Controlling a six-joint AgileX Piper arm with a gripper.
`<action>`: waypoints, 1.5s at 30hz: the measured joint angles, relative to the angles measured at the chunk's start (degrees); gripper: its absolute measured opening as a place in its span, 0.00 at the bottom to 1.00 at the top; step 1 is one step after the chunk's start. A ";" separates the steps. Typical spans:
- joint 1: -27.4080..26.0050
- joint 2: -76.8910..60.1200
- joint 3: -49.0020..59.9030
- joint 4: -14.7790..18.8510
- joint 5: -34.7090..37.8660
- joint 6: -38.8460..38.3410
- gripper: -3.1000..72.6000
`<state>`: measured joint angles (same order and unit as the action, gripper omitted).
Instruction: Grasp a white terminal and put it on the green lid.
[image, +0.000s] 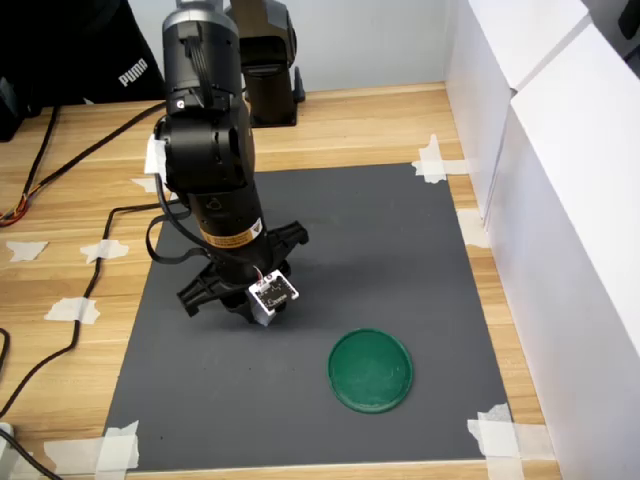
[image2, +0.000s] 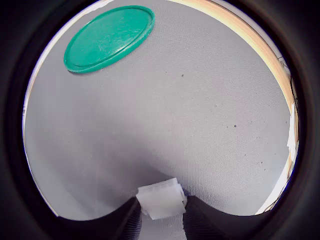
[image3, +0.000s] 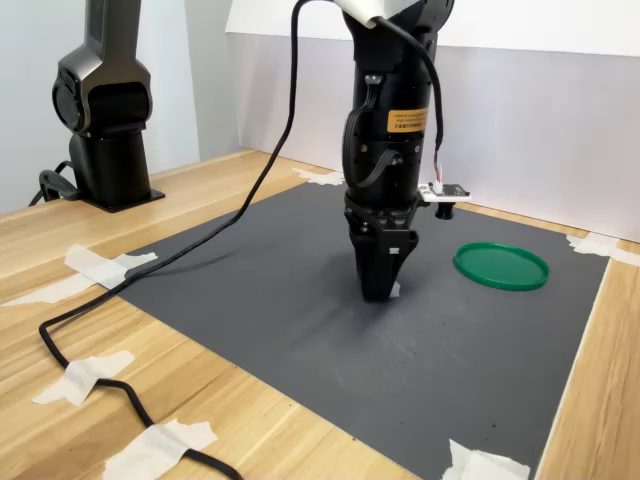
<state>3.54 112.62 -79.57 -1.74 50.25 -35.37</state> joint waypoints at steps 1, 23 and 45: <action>0.00 -0.26 0.00 0.00 0.00 0.00 0.48; 9.24 -8.78 -13.83 1.74 12.57 2.75 0.47; 12.53 8.03 -25.62 -0.65 13.42 9.54 0.47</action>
<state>16.07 120.65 -105.19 -2.39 63.67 -25.82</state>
